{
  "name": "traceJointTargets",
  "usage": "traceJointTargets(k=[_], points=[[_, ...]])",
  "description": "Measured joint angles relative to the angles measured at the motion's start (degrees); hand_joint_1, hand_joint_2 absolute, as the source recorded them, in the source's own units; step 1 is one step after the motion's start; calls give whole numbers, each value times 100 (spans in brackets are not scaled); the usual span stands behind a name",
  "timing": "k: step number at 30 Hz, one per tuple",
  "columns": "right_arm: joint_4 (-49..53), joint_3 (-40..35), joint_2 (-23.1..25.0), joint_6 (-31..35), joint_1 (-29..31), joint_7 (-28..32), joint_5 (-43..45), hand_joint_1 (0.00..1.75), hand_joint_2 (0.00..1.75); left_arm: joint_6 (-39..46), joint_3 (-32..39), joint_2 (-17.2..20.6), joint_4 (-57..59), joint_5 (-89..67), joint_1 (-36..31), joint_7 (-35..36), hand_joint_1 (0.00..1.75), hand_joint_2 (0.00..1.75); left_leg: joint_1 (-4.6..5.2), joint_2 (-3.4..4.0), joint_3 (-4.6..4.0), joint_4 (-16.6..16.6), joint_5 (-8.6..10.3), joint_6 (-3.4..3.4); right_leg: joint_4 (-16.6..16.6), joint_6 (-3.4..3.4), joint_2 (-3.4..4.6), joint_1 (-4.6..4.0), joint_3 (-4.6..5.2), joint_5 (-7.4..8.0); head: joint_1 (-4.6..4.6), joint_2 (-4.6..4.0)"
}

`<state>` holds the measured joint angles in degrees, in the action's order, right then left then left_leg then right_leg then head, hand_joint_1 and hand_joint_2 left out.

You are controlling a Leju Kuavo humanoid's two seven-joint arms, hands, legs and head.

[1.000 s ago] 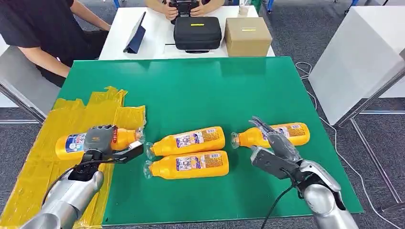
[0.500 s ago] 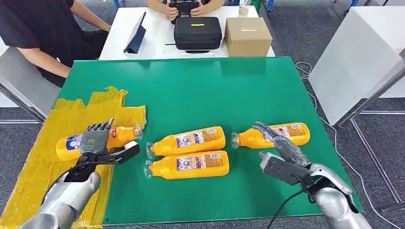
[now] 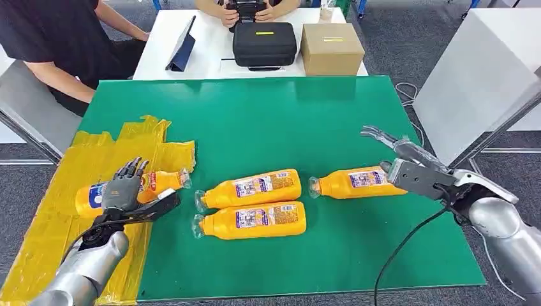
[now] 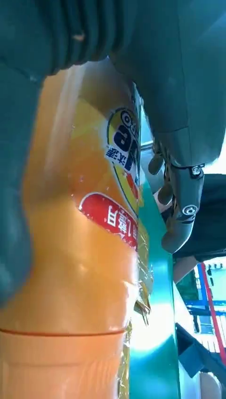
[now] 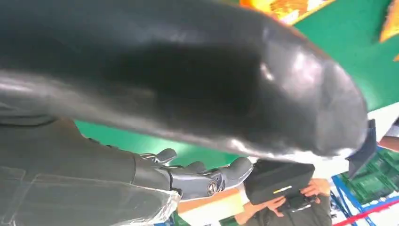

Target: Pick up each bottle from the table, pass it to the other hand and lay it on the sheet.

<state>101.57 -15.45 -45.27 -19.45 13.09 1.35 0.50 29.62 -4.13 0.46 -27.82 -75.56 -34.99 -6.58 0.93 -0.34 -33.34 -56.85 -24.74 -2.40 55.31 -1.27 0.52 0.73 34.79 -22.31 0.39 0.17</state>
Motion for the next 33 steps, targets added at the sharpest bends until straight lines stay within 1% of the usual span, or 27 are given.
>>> traceJointTargets(k=[8, 13, 14, 16, 17, 19, 21, 22, 23, 25, 26, 28, 31, 33], points=[[-85, -238, -236, 63, 99, -11, 24, 0, 0, -9, 35, 2, 0, 2, 1, -18, 0, 0, -2, 1, 1, 1, 1, 0, 0, 0, 0, -1, 0, 0, 0, 0], [-105, -336, -341, 293, 131, 9, 170, 0, 0, -158, 44, 77, -127, 429, 6, -328, 0, 0, -2, 0, 2, 0, 3, -3, 1, 0, 0, -2, 0, 0, 2, 0], [-96, -323, -325, 407, 64, 68, 17, 0, 175, -304, 68, 112, -230, 720, 30, -466, 0, 0, -4, 0, 1, 1, 3, -3, 1, 0, 0, -3, -1, 0, 0, 0], [-59, -304, -148, 582, -125, 142, -561, 0, 175, -729, 179, 206, -602, 1466, 157, -746, 0, 0, -15, 1, 0, 2, 2, 0, 1, 0, 2, -9, -2, 0, 7, 2], [-50, -306, 45, 653, -232, 144, -993, 0, 175, -1136, 238, 281, -880, 2028, 263, -890, 0, 0, -19, 7, 0, 2, -1, 2, 1, 0, 6, -14, -2, 0, 4, 0], [-50, -347, 530, 829, -482, 61, -1822, 0, 175, -2238, 418, 418, -1770, 3568, 631, -1244, 0, 0, -21, 18, 4, 3, -7, 9, 1, 1, 21, -17, 4, -1, 0, 0], [-105, -400, 893, 1067, -660, 48, -2204, 0, 175, -2866, 617, 575, -2772, 5414, 1075, -1585, 0, 0, -29, 18, -2, 4, -7, 11, 2, 5, 23, -22, 15, -4, 0, 0], [-166, -400, 1059, 1273, -743, 124, -2271, 0, 175, -2940, 693, 671, -3381, 6318, 1278, -1574, 0, 0, -37, 18, -2, 4, -13, 20, 1, 7, 24, -30, 16, -5, 4, 0], [-203, -389, 1148, 1417, -834, 175, -2313, 0, 175, -2944, 730, 774, -3789, 6896, 1399, -1552, 0, 0, -37, 18, -1, 3, -13, 20, -1, 8, 23, -33, 18, -7, 2, 0], [-210, -298, 1233, 1563, -1108, 234, -2360, 0, 175, -2859, 752, 938, -4429, 7355, 1576, -1550, 0, 0, -37, -15, -2, 4, -13, 20, -1, 12, -7, -35, 14, -21, -2, 0], [-197, -227, 1259, 1585, -1255, 245, -2380, 0, 0, -2780, 743, 1001, -4670, 7320, 1651, -1572, 0, 0, -37, -35, -3, 4, -13, 20, -1, 1, -26, -35, 8, -28, 4, 0], [-53, -1, 1288, 1587, -1604, 301, -2443, 0, 0, -2564, 684, 1097, -5059, 7383, 1819, -1680, 0, 0, -36, -58, -4, 5, -13, 20, -1, 5, -48, -33, 0, -32, 2, 0], [183, 296, 1398, 1554, -2056, 356, -2633, 0, 0, -2357, 568, 1178, -5519, 7505, 2122, -1805, 0, 0, -34, -45, -5, 6, -17, 20, -1, 5, -41, -31, -1, -30, 2, 0], [266, 356, 1486, 1552, -2229, 354, -2784, 0, 0, -2312, 549, 1187, -5716, 7637, 2245, -1823, 0, 0, -28, -28, -2, 6, -18, 19, -1, 4, -30, -25, -1, -30, 4, 0]])
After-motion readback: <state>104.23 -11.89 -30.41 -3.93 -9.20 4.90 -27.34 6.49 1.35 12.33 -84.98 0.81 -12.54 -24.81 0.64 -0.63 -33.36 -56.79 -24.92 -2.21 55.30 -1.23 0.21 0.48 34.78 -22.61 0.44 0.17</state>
